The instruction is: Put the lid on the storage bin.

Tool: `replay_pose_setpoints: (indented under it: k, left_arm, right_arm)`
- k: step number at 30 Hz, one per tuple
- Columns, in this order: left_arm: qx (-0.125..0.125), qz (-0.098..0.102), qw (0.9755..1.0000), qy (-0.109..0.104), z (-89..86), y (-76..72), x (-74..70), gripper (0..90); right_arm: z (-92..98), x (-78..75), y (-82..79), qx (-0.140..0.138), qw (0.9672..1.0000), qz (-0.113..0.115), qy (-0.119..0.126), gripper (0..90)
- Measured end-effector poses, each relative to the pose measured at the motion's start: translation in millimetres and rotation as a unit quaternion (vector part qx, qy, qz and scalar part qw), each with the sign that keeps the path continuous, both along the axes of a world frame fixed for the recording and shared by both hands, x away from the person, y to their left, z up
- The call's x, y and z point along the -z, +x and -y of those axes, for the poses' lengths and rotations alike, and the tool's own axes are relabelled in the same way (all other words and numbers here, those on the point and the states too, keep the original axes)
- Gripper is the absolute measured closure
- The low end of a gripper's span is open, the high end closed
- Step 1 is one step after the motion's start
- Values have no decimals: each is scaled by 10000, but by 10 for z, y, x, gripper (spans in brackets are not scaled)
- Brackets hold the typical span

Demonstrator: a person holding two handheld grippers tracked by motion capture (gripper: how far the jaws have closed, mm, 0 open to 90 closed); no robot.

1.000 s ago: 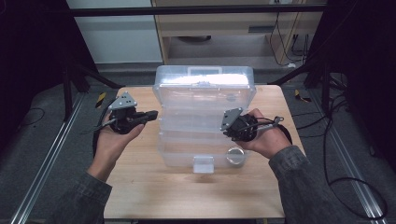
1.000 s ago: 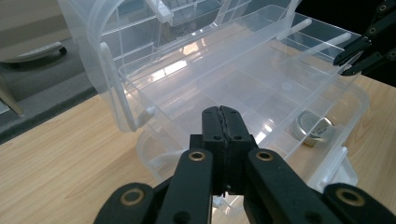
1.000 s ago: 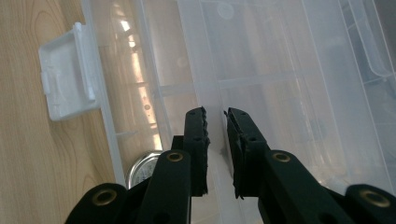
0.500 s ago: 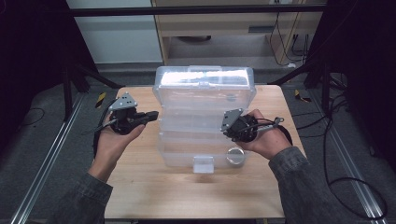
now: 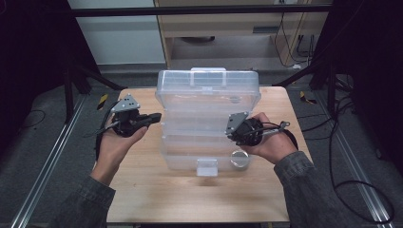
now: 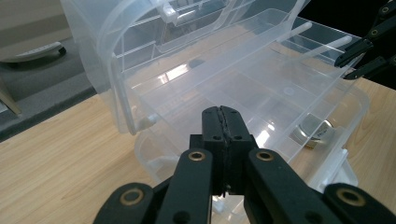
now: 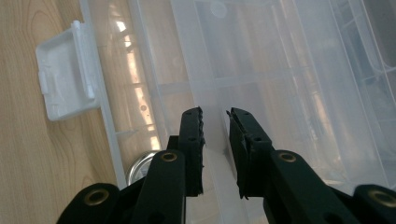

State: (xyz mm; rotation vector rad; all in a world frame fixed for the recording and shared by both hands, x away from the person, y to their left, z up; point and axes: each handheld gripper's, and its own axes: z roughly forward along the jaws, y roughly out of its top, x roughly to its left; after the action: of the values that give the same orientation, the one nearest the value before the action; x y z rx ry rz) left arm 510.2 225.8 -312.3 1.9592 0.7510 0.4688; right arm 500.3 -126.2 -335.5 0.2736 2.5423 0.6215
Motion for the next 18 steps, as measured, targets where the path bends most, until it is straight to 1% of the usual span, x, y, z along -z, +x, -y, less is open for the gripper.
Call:
replay_pose_setpoints:
  k: [3, 5, 6, 7, 10, 11, 12, 13, 14, 18]
  left_arm:
    - [-17, -9, 10000, -15, 6, 20, 10, 895]
    - [-51, -44, 10000, -62, 10, 58, 21, 895]
    - [-76, -75, 9999, -112, 9, 84, 27, 896]
    - [-100, -109, 9997, -213, 11, 112, 33, 896]
    - [-217, -111, 9988, -422, 4, 174, 35, 899]
    - [-235, -154, 9987, -420, 5, 184, 42, 900]
    - [-230, -150, 9985, -463, 13, 185, 56, 900]
    - [-260, -130, 9985, -455, 15, 180, 66, 900]
    - [-250, -153, 9984, -492, 15, 177, 74, 900]
    - [-257, -165, 9982, -509, 10, 166, 68, 900]
  right_arm:
    - [0, 9, -13, -33, 10000, -8, -28, 755]
    - [-5, 12, -26, -39, 10000, -20, -55, 763]
    - [-7, 12, -29, -73, 9999, -21, -92, 769]
    - [-8, 12, -35, -85, 9999, -39, -116, 771]
    - [-8, 21, -50, -144, 9998, -63, -142, 784]
    - [-8, 24, -58, -150, 9997, -67, -157, 786]
    - [-7, 28, -65, -171, 9997, -68, -161, 792]
    - [-10, 32, -74, -166, 9997, -77, -162, 795]
    - [-9, 33, -81, -168, 9996, -79, -193, 799]
    - [-2, 39, -86, -193, 9995, -116, -202, 802]
